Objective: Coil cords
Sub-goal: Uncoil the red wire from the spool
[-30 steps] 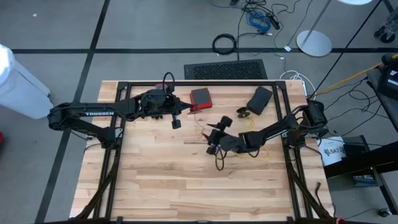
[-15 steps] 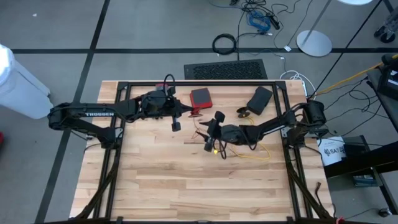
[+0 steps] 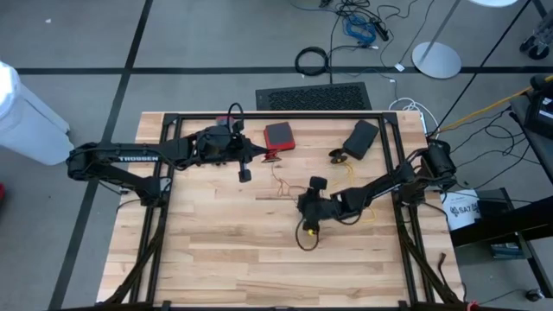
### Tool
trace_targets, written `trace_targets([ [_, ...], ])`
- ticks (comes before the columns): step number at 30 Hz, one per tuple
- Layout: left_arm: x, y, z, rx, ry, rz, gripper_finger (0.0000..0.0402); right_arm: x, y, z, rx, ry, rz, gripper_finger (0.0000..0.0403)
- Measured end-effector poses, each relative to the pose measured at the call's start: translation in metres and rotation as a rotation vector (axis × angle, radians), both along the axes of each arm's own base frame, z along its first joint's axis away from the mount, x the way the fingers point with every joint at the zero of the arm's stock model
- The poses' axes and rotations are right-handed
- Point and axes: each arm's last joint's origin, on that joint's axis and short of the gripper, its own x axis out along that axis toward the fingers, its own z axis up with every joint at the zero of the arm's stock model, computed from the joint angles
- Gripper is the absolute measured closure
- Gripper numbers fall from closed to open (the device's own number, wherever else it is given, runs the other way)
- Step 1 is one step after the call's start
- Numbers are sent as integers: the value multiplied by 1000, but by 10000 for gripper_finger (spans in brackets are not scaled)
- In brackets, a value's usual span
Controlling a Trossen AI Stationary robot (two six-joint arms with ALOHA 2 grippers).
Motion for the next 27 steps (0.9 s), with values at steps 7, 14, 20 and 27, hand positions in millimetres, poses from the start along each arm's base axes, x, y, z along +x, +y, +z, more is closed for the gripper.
trace_targets([
  [7, 0, 0, 0, 0, -2, 2, 401, -1, 7, 25, -35, -125, 12, 232],
  [14, 0, 0, 0, -4, -3, 4, 401, 7, -7, 70, -140, -395, -46, 232],
  [20, 0, 0, 0, -4, -5, 3, 401, 21, -44, 78, -49, -550, -133, 232],
  [27, 0, -1, 0, -6, -4, -2, 401, 31, -77, 52, 22, -663, -181, 232],
])
